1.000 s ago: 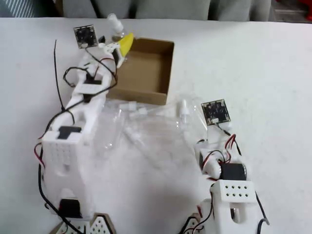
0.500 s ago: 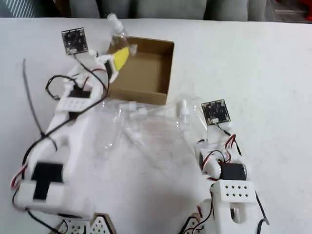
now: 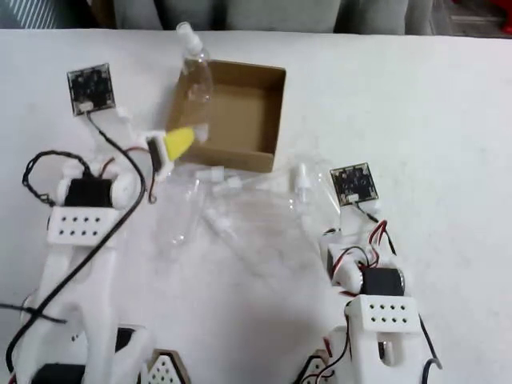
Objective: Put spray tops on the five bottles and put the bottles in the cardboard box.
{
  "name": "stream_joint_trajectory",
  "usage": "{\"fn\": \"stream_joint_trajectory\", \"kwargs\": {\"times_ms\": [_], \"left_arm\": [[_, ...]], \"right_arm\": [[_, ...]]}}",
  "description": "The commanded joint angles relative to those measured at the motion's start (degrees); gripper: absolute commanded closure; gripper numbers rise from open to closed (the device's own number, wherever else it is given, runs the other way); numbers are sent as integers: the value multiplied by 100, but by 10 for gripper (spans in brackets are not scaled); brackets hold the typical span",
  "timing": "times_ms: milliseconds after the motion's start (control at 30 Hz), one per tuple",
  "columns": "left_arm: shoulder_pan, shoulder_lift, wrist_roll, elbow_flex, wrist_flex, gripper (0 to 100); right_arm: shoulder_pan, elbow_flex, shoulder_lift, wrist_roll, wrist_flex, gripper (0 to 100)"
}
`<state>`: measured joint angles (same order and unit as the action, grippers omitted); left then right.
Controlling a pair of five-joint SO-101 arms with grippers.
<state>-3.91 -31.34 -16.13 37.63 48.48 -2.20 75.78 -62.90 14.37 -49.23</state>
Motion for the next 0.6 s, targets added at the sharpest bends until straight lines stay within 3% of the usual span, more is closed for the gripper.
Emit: {"fn": "stream_joint_trajectory", "kwargs": {"times_ms": [0,133,300,567], "left_arm": [[-66,-505,-44,-105,1099,654],[-57,-576,-44,-114,1873,719],[-31,-532,-35,35,2119,973],[708,-558,-62,448,2057,921]], "right_arm": [[57,-18,-66,53,57,981],[57,44,-66,53,84,982],[57,44,-66,53,84,982],[57,53,-66,53,84,982]]}}
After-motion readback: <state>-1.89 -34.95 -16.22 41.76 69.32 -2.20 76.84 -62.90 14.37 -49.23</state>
